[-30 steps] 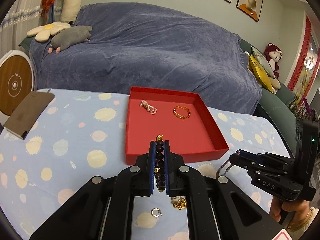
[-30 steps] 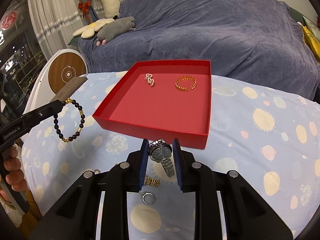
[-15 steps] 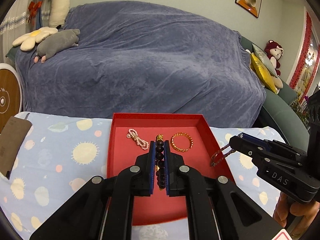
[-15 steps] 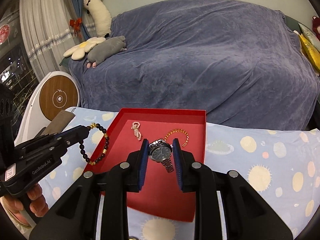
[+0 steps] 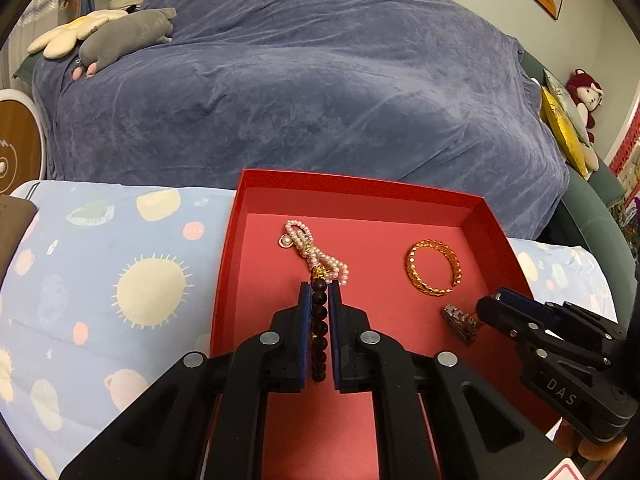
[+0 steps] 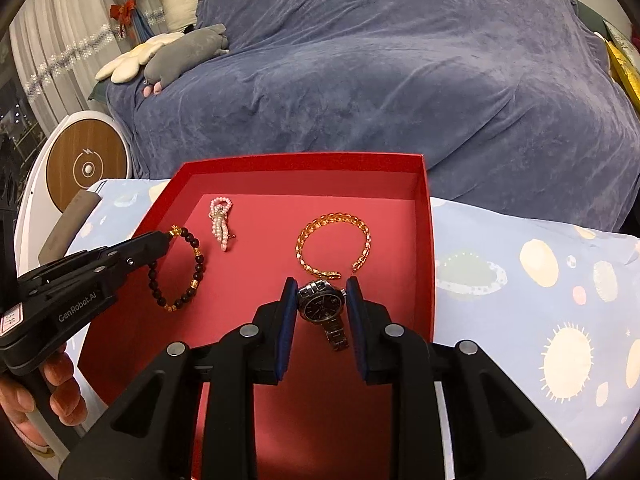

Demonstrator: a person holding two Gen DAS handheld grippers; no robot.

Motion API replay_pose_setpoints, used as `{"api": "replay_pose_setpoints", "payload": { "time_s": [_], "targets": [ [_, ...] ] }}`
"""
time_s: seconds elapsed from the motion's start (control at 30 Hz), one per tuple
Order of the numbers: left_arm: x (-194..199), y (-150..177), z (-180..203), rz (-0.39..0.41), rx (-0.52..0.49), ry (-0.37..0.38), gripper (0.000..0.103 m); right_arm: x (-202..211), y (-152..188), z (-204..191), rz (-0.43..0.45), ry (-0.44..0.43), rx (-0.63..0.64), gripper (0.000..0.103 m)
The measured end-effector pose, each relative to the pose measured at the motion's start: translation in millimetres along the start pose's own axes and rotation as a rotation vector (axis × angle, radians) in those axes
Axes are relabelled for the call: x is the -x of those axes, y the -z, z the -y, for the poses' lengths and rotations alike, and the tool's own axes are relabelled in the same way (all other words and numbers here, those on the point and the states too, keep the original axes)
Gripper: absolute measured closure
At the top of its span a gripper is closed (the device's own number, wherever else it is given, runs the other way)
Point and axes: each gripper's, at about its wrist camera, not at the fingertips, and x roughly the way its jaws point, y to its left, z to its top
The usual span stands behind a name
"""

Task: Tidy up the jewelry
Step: 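Place the bead bracelet in the box while the right gripper carries the silver watch, then grasp the gold watch with the right gripper while the left gripper grasps a ring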

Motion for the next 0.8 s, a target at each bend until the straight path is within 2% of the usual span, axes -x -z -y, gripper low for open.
{"api": "replay_pose_setpoints", "payload": {
  "time_s": [0.07, 0.23, 0.3, 0.5, 0.57, 0.67, 0.8],
  "targets": [
    [0.0, 1.1, -4.3, 0.006, 0.015, -0.007, 0.090, 4.9, 1.2, 0.6, 0.017, 0.003, -0.002, 0.070],
    [22.6, -2.2, -13.8, 0.042, 0.037, 0.008, 0.079, 43.1, 0.2, 5.4, 0.071, -0.016, -0.022, 0.069],
    [39.4, -5.3, -14.0, 0.065, 0.026, 0.007, 0.070, 63.0, 1.1, 5.5, 0.089, -0.019, -0.021, 0.068],
    [106.9, -2.2, -10.0, 0.130, 0.013, 0.014, 0.068, 137.5, 21.3, -0.4, 0.132, -0.033, -0.007, 0.061],
    [132.2, 6.2, -7.0, 0.148, 0.004, 0.018, 0.065, 160.2, 34.7, -4.3, 0.137, -0.026, 0.004, 0.060],
    [164.5, 26.9, -1.0, 0.170, -0.010, 0.004, 0.048, 184.7, 60.5, -9.9, 0.139, -0.030, 0.018, 0.060],
    [188.3, 66.9, 6.9, 0.178, -0.036, -0.031, 0.043, 194.8, 99.1, -18.1, 0.106, -0.039, 0.028, 0.060]
  ]
}}
